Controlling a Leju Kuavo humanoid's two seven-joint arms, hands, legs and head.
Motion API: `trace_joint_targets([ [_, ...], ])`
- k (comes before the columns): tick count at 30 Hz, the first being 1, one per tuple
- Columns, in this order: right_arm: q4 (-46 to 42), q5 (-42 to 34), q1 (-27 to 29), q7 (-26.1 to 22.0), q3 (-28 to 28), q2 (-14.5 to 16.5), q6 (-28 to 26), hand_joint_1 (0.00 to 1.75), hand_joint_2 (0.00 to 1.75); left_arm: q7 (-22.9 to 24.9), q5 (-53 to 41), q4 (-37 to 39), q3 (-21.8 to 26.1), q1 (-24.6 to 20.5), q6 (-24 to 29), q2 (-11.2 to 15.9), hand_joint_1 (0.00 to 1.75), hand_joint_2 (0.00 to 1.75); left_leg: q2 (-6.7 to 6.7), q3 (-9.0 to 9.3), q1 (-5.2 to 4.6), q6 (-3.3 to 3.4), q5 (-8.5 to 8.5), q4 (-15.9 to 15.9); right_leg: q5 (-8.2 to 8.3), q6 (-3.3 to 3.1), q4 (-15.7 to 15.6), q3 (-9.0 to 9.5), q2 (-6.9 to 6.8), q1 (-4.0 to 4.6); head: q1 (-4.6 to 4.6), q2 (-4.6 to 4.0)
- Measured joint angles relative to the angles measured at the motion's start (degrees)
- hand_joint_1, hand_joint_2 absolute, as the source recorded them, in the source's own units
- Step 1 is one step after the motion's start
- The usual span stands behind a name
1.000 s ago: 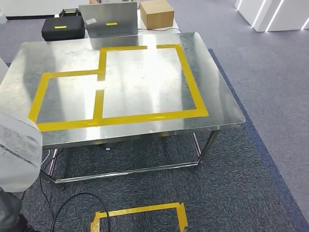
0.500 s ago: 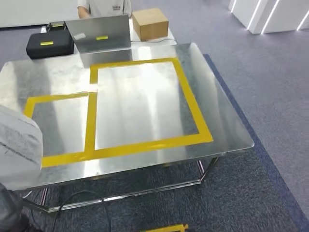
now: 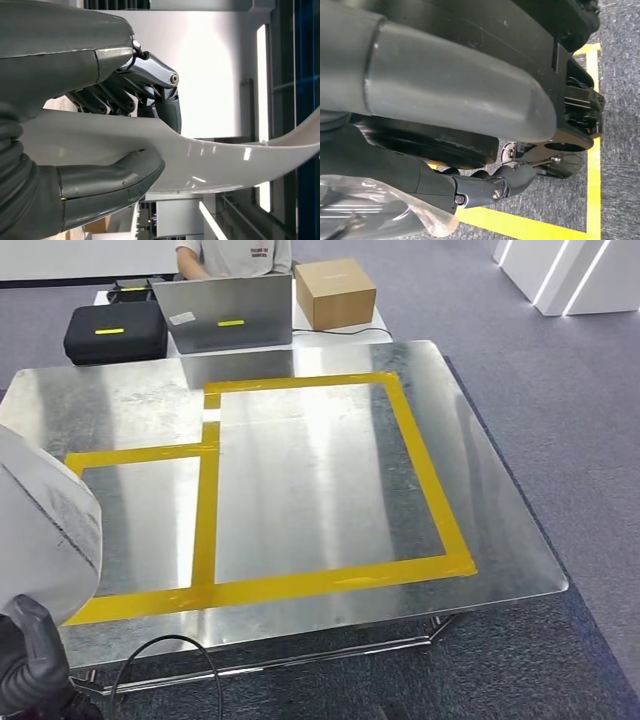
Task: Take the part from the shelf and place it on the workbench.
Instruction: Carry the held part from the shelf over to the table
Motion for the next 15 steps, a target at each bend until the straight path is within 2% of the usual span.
trace_joint_targets([
  [2, 0.04, 0.20, -0.09, 0.06, -0.01, -0.02, 0.21, 0.00, 0.00, 0.13, -0.59, 0.82, -0.32, -0.49, 0.18, 0.31, 1.75, 1.75, 0.03, 0.14, 0.07, -0.51, 0.14, -0.45, 0.17, -0.34, -0.64, 0.40, 0.05, 0.13, 0.04, 0.01],
  [3, 0.03, 0.27, -0.17, 0.10, -0.01, 0.01, 0.23, 0.00, 0.00, 0.20, -0.83, 1.08, -0.51, -0.77, 0.22, 0.44, 1.75, 1.75, 0.08, 0.20, 0.03, -0.72, 0.00, -0.65, 0.14, -0.48, -1.62, 0.84, 0.04, -0.09, 0.07, 0.01],
  [5, 0.02, 0.43, -0.24, 0.16, 0.00, 0.08, 0.25, 0.00, 0.00, 0.41, -1.28, 1.48, -0.86, -1.33, 0.33, 0.72, 1.75, 1.75, 0.17, -0.20, -0.19, -1.23, -1.34, 0.47, 0.32, -1.03, -4.06, 2.04, -0.03, -0.61, -0.12, 0.01],
  [6, 0.02, 0.50, -0.23, 0.20, 0.00, 0.10, 0.27, 0.00, 0.00, 0.55, -1.46, 1.68, -1.04, -1.51, 0.43, 0.92, 1.75, 1.75, 0.21, -1.09, -0.17, -1.47, -2.71, 2.60, 0.40, -1.25, -4.97, 2.52, -0.11, -0.81, -0.22, 0.00],
  [8, 0.01, 0.57, -0.17, 0.21, -0.01, 0.10, 0.32, 0.00, 0.00, 0.91, -1.62, 2.22, -1.22, -1.60, 0.73, 1.33, 1.75, 1.75, 0.26, -3.77, 0.06, -1.96, -5.59, 8.95, 0.57, -1.45, -5.29, 2.67, -0.23, -0.86, -0.36, -0.01],
  [9, 0.01, 0.57, -0.17, 0.21, -0.01, 0.10, 0.35, 0.00, 0.00, 1.10, -1.64, 2.54, -1.28, -1.60, 0.90, 1.54, 1.75, 1.75, 0.26, -4.83, 0.23, -2.18, -6.28, 11.44, 0.57, -1.44, -5.24, 2.64, -0.25, -0.87, -0.36, -0.01],
  [10, 0.01, 0.57, -0.16, 0.21, -0.01, 0.10, 0.38, 0.00, 0.00, 1.24, -1.66, 2.82, -1.30, -1.61, 1.05, 1.71, 1.75, 1.75, 0.26, -5.20, 0.41, -2.38, -6.03, 12.31, 0.55, -1.43, -5.13, 2.60, -0.24, -0.88, -0.37, -0.01],
  [11, 0.01, 0.57, -0.17, 0.21, -0.01, 0.10, 0.41, 0.00, 0.00, 1.32, -1.67, 3.06, -1.32, -1.62, 1.16, 1.86, 1.75, 1.75, 0.27, -4.70, 0.58, -2.55, -4.79, 11.28, 0.47, -1.37, -5.00, 2.55, -0.20, -0.91, -0.38, -0.01],
  [13, 0.01, 0.57, -0.20, 0.21, -0.01, 0.11, 0.43, 0.00, 0.00, 1.48, -1.76, 3.39, -1.41, -1.71, 1.24, 2.08, 1.75, 1.75, 0.29, -1.76, 0.91, -2.82, -1.17, 5.06, 0.17, -1.04, -4.51, 2.42, -0.12, -0.97, -0.37, -0.01],
  [15, -0.02, 0.58, -0.29, 0.21, -0.01, 0.11, 0.46, 0.00, 0.00, 1.98, -2.06, 3.68, -1.63, -1.94, 1.27, 2.28, 1.75, 1.75, 0.23, 0.59, 0.99, -2.64, 0.30, -0.34, -0.19, -0.35, -3.71, 1.95, -0.01, -0.74, -0.43, -0.01],
])
